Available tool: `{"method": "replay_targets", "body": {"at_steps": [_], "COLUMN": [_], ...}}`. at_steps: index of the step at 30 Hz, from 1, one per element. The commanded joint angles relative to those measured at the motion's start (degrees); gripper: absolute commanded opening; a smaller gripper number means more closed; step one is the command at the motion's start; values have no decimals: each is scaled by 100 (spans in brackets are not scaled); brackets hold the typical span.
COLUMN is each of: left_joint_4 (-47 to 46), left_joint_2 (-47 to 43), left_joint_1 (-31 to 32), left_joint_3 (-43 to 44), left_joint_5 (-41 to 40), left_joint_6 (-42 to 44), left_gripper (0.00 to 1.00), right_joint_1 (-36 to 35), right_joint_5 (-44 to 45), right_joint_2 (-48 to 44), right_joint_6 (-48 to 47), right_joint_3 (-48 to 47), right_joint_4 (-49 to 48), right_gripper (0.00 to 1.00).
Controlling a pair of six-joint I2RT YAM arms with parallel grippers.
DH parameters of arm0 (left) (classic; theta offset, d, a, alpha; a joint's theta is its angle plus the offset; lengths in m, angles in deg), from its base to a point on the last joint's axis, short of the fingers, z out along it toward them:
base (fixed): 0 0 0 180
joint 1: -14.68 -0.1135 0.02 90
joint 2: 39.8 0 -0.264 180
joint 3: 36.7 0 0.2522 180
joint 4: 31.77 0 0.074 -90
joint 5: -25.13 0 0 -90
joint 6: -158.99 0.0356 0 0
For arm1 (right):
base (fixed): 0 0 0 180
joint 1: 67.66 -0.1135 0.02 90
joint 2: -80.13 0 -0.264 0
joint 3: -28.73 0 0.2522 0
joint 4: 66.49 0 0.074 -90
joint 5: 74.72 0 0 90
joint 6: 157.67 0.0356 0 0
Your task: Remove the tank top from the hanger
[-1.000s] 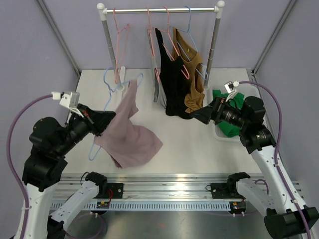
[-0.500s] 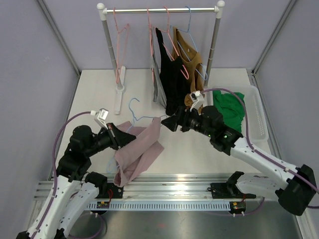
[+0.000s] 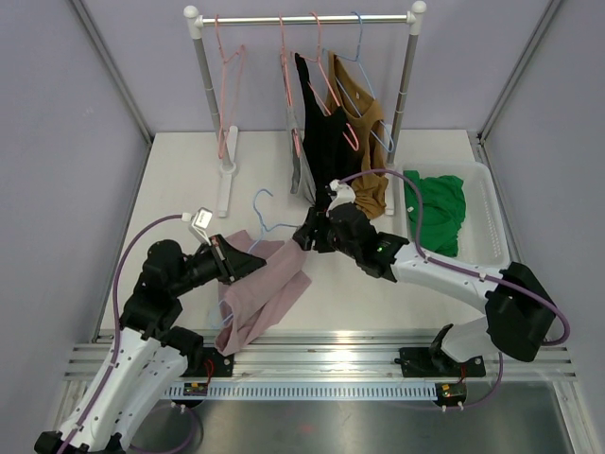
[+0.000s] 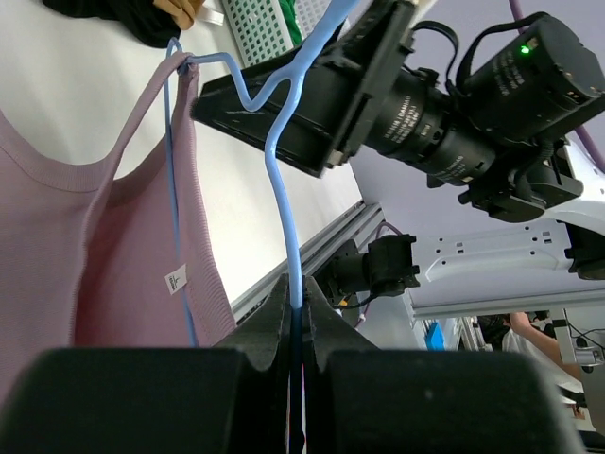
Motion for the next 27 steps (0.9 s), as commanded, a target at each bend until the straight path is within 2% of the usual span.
{"method": "replay_targets", "body": {"at_steps": [1,3,5,8,11,12,13,20,24,27], "left_joint_4": [-418,-383,-348,-208,-234,-225,-199,276,416,496], "left_joint_2": [18,18,27,36,44,44,71,71,36,-34], "left_joint_1": [30,30,30,30,30,30,30,30,38,30], "left_joint_3": [207,216,233,295,312,330,348,664,822,945], "left_joint_5": [243,252,243,199,234,243,252,242,621,796], "left_joint_6": [-8,27,89,177,177,194,212,607,809,907], "left_gripper": [0,0,0,0,0,0,0,0,0,0], "right_joint_1": [-45,-45,-45,-45,-45,-37,-45,139,771,965], "right_joint_5": [492,545,650,739,730,704,686,1169,1257,1240], "right_joint_2": [120,112,112,112,156,182,191,156,112,16], "right_joint_6": [-32,-41,-94,-155,-199,-199,-234,-366,-366,-454], "right_joint_3": [-198,-154,-119,-93,-92,-84,-101,-110,-102,-22], "right_joint_4": [-340,-375,-384,-349,-367,-384,-410,-16,406,503], "right_gripper": [61,56,36,23,24,8,0,0,0,0]}}
